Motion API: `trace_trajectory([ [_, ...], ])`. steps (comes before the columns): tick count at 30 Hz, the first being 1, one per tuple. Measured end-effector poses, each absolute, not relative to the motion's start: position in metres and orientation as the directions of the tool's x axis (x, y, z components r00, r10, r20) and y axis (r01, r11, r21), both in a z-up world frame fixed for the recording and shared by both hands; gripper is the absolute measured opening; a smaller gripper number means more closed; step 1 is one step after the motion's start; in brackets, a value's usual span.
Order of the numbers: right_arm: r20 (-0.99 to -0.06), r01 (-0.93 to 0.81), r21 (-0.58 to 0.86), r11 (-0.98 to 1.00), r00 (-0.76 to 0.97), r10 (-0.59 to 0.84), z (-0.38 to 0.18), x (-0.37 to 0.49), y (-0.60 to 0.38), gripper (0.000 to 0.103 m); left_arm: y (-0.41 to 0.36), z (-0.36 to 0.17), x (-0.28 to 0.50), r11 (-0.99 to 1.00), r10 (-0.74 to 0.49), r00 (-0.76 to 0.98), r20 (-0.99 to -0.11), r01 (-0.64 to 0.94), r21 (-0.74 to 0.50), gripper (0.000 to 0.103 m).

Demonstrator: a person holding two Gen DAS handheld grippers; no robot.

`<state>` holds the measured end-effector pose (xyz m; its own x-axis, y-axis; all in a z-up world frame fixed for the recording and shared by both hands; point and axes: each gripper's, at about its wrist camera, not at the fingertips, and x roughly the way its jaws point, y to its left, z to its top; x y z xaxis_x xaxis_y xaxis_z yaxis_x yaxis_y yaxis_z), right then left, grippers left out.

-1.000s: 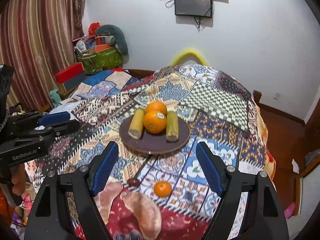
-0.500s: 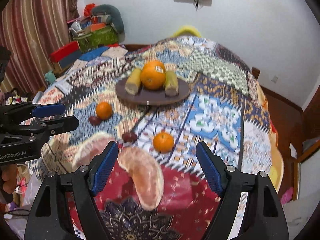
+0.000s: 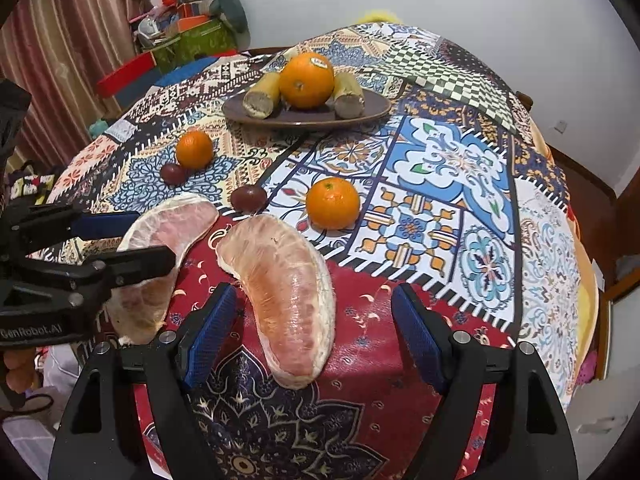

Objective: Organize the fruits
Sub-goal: 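Grasp a pomelo segment with the left tool while the right tool grasps another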

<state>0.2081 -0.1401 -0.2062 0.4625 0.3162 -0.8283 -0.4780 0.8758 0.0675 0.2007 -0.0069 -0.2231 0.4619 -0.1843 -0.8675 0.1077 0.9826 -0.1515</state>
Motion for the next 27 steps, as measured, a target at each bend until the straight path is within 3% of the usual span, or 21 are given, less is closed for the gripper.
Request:
trace_trajectory([
  [3, -0.830, -0.490, 0.054, 0.870, 0.463, 0.312, -0.209, 0.210, -0.134, 0.077, -0.007, -0.227, 0.201, 0.982, -0.187, 0.463, -0.866, 0.117, -0.149, 0.058],
  [6, -0.830, -0.495, 0.063, 0.867, 0.456, 0.321, -0.211, 0.212, -0.132, 0.071, -0.006, -0.228, 0.199, 0.980, -0.195, 0.474, -0.859, 0.128, -0.152, 0.059],
  [10, -0.829, -0.504, 0.109, 0.857, 0.430, 0.358, -0.210, 0.212, -0.134, 0.048, -0.001, -0.228, 0.197, 0.977, -0.205, 0.475, -0.856, 0.149, -0.152, 0.060],
  [16, -0.829, -0.498, 0.120, 0.859, 0.425, 0.363, -0.207, 0.205, -0.139, 0.042, 0.022, -0.226, 0.192, 0.985, -0.162, 0.468, -0.868, 0.125, -0.117, 0.061],
  [27, -0.836, -0.520, 0.114, 0.847, 0.410, 0.364, -0.209, 0.209, -0.133, 0.045, 0.011, -0.231, 0.194, 0.986, -0.136, 0.477, -0.868, 0.150, -0.073, 0.060],
])
